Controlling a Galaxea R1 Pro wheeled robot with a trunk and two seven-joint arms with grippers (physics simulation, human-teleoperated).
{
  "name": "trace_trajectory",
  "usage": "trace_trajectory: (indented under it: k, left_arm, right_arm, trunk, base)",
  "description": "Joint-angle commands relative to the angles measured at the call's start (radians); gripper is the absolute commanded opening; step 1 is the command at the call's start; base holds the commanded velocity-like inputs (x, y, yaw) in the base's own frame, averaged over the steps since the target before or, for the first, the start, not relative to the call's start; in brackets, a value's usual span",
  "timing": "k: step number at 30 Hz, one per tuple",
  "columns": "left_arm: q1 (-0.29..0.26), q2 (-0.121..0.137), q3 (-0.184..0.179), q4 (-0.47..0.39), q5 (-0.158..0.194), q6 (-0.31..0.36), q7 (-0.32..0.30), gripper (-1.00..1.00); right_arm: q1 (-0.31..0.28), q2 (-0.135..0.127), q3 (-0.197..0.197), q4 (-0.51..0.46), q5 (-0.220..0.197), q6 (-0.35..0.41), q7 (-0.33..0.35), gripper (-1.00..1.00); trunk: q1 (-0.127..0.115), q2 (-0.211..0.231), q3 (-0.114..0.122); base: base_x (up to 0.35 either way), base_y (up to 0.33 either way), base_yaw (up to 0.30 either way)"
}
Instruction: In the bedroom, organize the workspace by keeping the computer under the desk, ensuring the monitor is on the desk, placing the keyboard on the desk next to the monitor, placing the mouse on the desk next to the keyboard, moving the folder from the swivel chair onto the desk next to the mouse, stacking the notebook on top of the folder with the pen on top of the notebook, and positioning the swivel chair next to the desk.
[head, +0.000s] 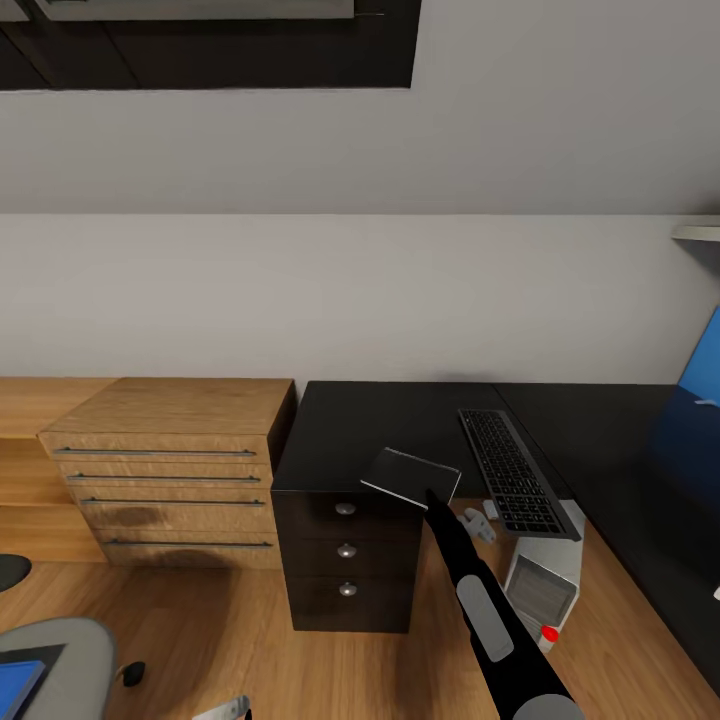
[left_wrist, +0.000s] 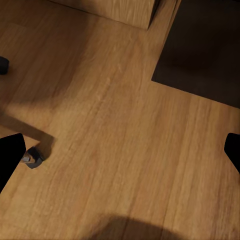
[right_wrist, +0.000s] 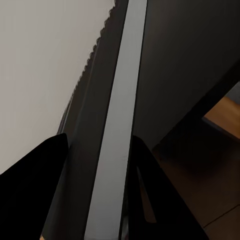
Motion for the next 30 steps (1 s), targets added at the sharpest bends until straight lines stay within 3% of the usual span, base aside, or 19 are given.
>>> trace_trajectory:
  k: [1, 30]
  left_arm:
    - [-0.001, 0.0, 0.001, 0.001, 0.002, -0.003, 0.001, 1.0]
    - [-0.001, 0.0, 0.001, 0.0, 0.002, -0.003, 0.001, 1.0]
  right_arm:
    - [-0.001, 0.001, -0.003, 0.001, -0.01, -0.001, 0.007, -1.0]
    - [-0.001, 0.0, -0.004, 0.001, -0.01, 0.0, 0.011, -1.0]
  trunk:
    - [0.0, 0.0, -0.001]
    - [0.0, 0.0, -0.001]
  base:
    - [0.0, 0.0, 0.0]
    - [0.0, 0.0, 0.0]
